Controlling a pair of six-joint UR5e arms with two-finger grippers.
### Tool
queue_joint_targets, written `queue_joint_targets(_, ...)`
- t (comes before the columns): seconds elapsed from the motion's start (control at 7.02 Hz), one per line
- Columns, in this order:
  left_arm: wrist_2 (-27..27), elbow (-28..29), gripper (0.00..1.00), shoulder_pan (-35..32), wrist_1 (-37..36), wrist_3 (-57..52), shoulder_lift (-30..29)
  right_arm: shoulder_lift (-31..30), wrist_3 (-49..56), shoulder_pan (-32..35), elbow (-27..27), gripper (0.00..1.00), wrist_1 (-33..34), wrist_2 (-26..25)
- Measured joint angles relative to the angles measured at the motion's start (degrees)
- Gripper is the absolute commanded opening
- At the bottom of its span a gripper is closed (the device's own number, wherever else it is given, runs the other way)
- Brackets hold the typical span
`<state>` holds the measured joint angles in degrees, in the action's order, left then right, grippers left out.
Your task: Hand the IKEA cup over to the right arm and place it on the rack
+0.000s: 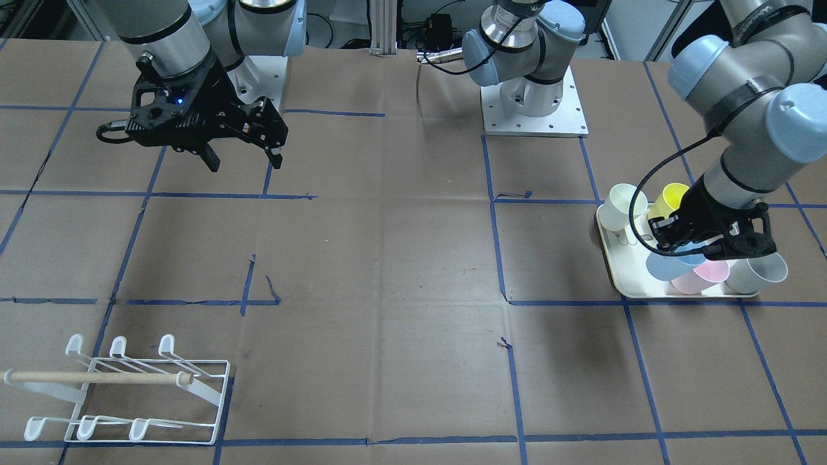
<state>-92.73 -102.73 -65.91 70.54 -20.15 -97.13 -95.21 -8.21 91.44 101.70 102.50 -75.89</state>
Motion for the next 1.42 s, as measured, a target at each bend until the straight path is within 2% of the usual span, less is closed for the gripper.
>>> queue_joint_targets(0.28,1.5,13.3,0.0,-1.2,14.8,2.1,-0.3,-0.6,-7.6,0.2,3.7,1.0,10.1,7.5)
queue_joint_targets(0.43,2.8,17.9,0.0,-1.9,19.0,2.3,-0.7,-1.1,-13.5,0.3,6.6,1.0,16.5,10.7)
queue_joint_targets(0.57,4.0,19.8,0.0,-2.4,19.3,2.2,-0.9,-1.8,-20.7,0.4,9.5,1.0,22.9,13.6)
queue_joint_targets(0.71,6.3,20.4,0.0,-2.7,16.8,1.8,-1.0,-2.6,-27.9,0.4,12.8,1.0,30.0,15.8)
queue_joint_targets(1.0,15.2,19.5,0.0,-3.2,7.6,0.9,-1.0,-3.4,-39.5,0.4,20.4,0.99,45.5,17.9)
queue_joint_targets(1.14,20.9,17.7,0.0,-3.2,1.3,0.6,-1.0,-3.5,-44.5,0.4,24.1,0.99,52.4,20.1)
queue_joint_targets(1.42,32.5,10.8,0.0,-3.3,-17.0,0.5,-0.9,-2.9,-50.8,0.5,29.1,0.97,63.8,25.1)
